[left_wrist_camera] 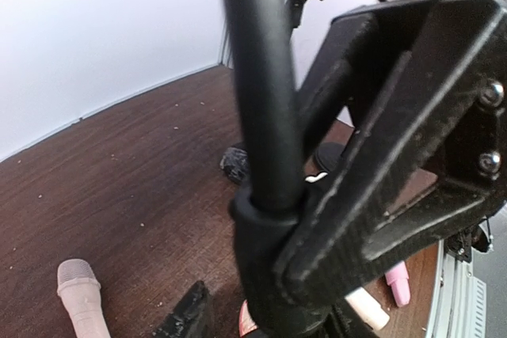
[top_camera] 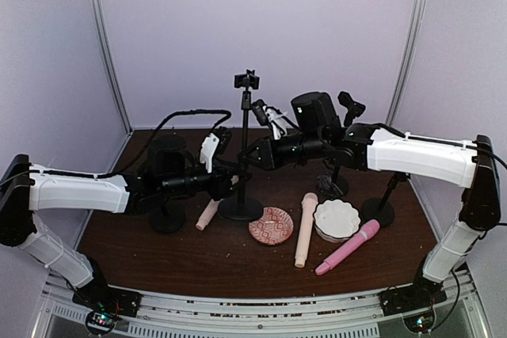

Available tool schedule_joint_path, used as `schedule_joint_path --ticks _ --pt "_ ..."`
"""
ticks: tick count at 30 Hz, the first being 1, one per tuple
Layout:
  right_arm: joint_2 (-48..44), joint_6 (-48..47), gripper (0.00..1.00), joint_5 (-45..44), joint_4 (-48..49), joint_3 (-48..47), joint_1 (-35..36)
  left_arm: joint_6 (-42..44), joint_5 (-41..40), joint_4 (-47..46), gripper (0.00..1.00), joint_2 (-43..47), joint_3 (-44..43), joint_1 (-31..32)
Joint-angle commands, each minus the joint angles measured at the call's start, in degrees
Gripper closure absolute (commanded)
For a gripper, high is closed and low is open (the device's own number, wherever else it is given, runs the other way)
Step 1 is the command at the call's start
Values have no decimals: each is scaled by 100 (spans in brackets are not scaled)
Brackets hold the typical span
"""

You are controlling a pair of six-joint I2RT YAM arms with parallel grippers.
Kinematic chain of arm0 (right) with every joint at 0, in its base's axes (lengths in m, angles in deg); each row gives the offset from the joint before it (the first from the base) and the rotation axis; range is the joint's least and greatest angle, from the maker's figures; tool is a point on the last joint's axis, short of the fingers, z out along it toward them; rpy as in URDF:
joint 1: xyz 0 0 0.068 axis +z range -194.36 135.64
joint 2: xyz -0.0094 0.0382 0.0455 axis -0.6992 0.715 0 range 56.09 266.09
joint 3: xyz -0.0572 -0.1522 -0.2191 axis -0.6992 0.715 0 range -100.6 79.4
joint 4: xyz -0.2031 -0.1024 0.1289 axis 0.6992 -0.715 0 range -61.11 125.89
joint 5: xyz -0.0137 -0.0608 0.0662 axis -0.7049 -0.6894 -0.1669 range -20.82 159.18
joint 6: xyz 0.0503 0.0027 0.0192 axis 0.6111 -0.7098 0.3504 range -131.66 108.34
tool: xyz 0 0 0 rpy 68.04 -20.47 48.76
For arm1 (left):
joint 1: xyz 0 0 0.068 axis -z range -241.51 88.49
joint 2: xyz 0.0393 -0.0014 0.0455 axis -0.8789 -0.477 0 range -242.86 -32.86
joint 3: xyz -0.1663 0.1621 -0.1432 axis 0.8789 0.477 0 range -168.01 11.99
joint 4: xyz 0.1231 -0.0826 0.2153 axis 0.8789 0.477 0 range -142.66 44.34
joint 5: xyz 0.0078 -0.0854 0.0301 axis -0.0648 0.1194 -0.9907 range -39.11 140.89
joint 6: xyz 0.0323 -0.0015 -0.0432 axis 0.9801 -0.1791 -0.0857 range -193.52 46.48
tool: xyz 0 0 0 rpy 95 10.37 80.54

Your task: Attach the microphones to the stand

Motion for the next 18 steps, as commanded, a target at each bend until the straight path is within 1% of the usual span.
schedule_joint_path --ticks 1,6,11,15,16,17,18 --pt "-417 52 100 -276 315 -78 11 306 -383 -140 51 26 -99 51" --pt "-500 90 100 -319 390 -43 8 347 -370 -216 51 -100 -104 100" --pt "-493 93 100 -324 369 -52 13 394 -290 -371 71 -79 -101 113" --pt "-475 33 100 -290 320 -36 10 421 -33 -706 92 -18 9 107" --pt "-462 -51 100 -234 305 -35 10 421 112 -802 99 0 31 108" --pt "-460 -226 100 -111 241 -52 4 435 296 -878 100 26 40 99" --pt "-468 -600 100 80 145 -80 0 475 543 -949 100 63 48 100"
